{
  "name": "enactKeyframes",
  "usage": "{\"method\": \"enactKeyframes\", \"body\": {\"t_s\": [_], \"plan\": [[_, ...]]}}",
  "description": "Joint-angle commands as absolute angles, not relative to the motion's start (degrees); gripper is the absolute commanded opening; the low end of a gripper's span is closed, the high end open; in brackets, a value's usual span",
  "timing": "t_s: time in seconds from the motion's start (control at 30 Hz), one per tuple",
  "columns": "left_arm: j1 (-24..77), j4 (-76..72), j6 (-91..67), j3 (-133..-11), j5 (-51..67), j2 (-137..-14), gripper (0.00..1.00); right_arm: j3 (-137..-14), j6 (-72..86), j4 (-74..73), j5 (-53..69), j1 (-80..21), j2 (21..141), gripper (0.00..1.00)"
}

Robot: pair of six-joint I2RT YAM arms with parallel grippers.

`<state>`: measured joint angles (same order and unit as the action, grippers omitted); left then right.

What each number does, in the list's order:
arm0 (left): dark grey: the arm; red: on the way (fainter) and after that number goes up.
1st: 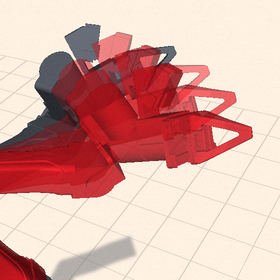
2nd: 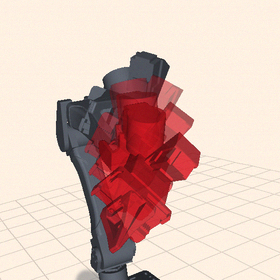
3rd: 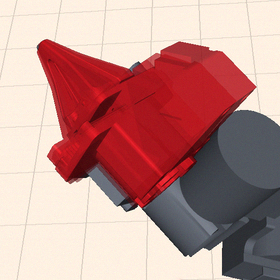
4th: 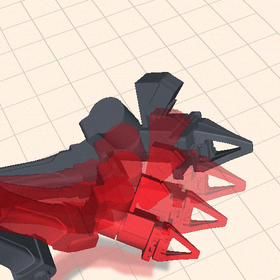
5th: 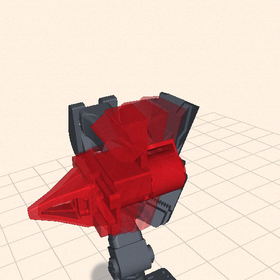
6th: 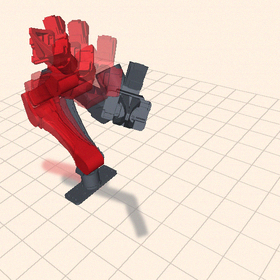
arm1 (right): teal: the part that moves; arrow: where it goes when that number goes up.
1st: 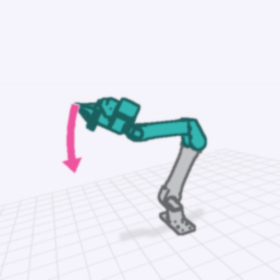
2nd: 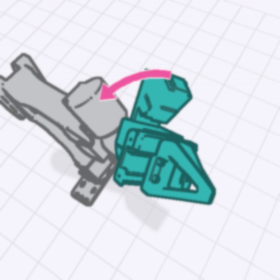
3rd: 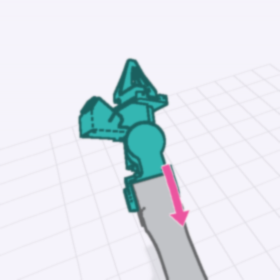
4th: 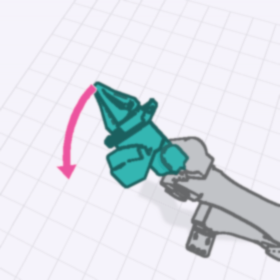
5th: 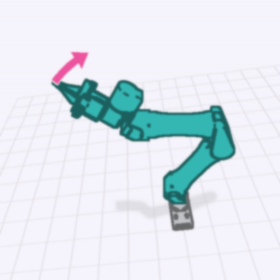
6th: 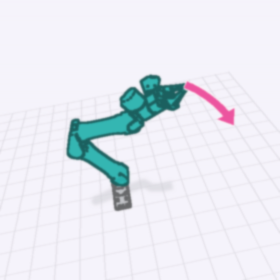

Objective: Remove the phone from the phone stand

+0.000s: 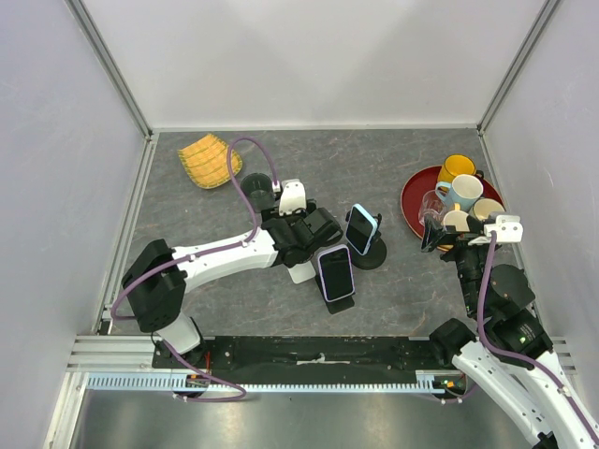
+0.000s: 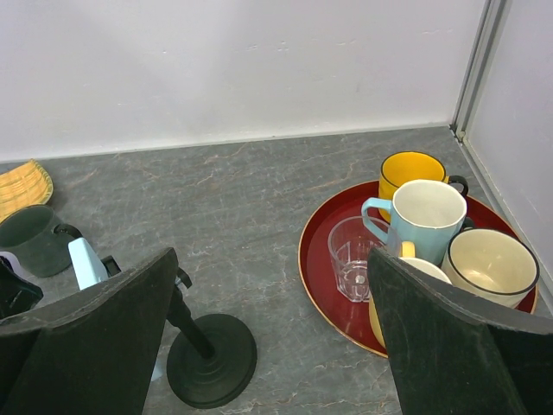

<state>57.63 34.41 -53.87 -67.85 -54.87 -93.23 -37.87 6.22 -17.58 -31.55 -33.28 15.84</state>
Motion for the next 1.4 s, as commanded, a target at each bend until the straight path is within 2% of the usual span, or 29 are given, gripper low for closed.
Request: {"method": "enactKeyframes", "body": {"t_s": [0.0,0.07,0.13,0.6,0.77,1.03,1.23,1.37], "plan": [[57.92,33.75,-57.57,-68.03,-55.99,-92.2,0.84,-37.62,6.06,-15.56,-31.82,-33.75,15.56,0.98],[57.92,33.75,-57.39,-67.94,-55.81,-91.5,0.81,-37.62,6.06,-15.47,-31.82,-33.75,15.56,0.98],[57.92,33.66,-57.31,-68.03,-55.72,-91.06,0.74,-37.62,6.06,-15.47,-31.73,-33.75,15.47,0.98],[57.92,30.68,-54.05,-69.43,-54.23,-86.05,0.15,-37.53,6.06,-15.47,-31.38,-33.75,15.91,0.98],[57.92,29.18,-51.77,-70.13,-53.7,-84.38,0.06,-37.44,6.06,-15.47,-31.38,-33.75,16.17,0.98],[56.87,25.93,-40.37,-71.89,-53.71,-79.55,0.02,-37.53,6.15,-15.47,-30.94,-33.84,16.79,0.98],[48.88,30.31,-35.43,-73.3,-42.56,-74.81,0.02,-37.62,6.33,-15.47,-30.59,-33.84,17.23,0.98],[38.53,35.32,-33.23,-72.86,-35.78,-71.64,0.02,-37.62,6.33,-15.47,-30.67,-33.93,17.31,0.98]]}}
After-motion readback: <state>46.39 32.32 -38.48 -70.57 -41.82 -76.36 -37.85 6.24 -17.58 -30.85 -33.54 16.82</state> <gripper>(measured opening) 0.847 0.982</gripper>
